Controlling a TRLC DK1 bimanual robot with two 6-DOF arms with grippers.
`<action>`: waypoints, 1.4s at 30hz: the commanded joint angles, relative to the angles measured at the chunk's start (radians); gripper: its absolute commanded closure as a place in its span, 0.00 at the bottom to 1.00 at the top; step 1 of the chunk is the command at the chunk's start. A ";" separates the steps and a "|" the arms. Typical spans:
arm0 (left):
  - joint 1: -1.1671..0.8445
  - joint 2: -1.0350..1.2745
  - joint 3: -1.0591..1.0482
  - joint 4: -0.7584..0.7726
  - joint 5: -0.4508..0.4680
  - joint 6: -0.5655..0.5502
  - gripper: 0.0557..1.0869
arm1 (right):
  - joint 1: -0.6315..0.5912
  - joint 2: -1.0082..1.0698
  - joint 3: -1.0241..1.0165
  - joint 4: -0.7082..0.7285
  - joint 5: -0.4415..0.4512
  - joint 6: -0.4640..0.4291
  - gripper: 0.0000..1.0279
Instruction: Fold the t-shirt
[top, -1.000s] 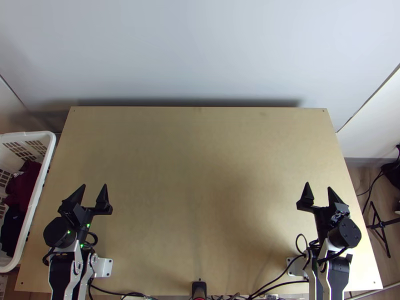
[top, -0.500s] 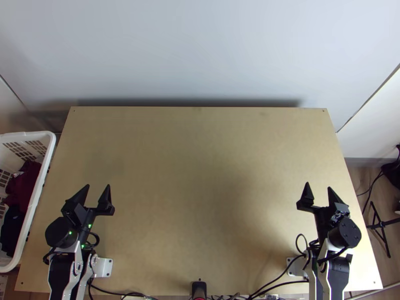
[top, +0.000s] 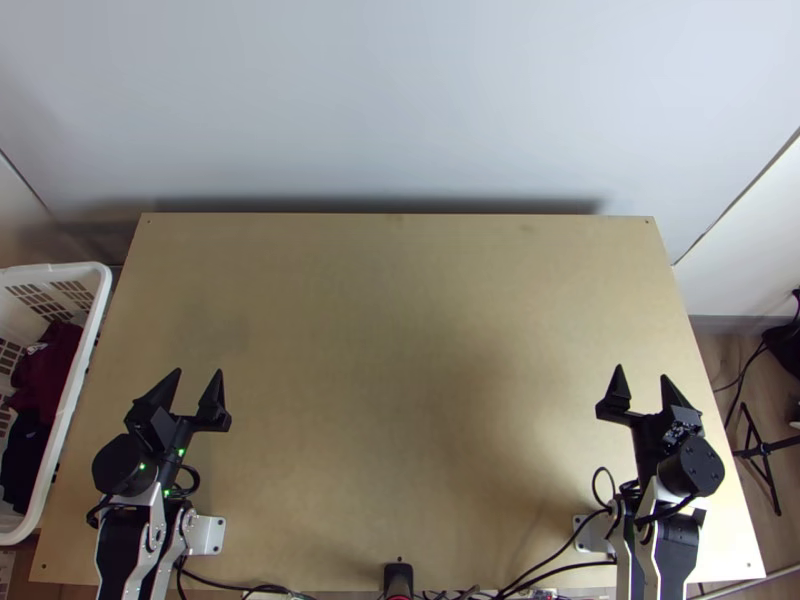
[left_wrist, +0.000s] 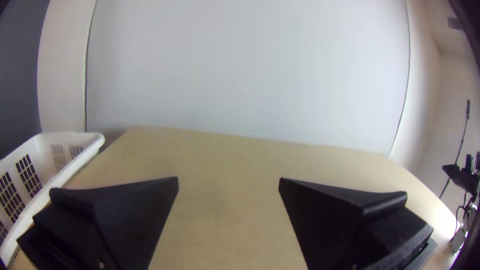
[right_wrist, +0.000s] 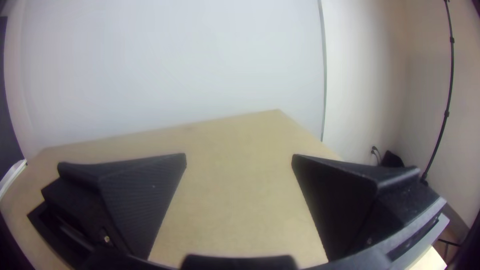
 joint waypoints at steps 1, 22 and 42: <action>0.007 0.002 -0.001 -0.002 -0.008 0.106 0.05 | -0.013 0.001 0.001 0.000 0.004 -0.010 0.04; -0.009 0.025 -0.001 -0.008 -0.017 0.103 0.05 | 0.081 0.001 0.000 -0.008 0.035 -0.059 0.07; 0.005 0.001 -0.001 -0.010 -0.017 0.086 0.05 | 0.130 0.002 0.000 -0.009 0.036 -0.070 0.09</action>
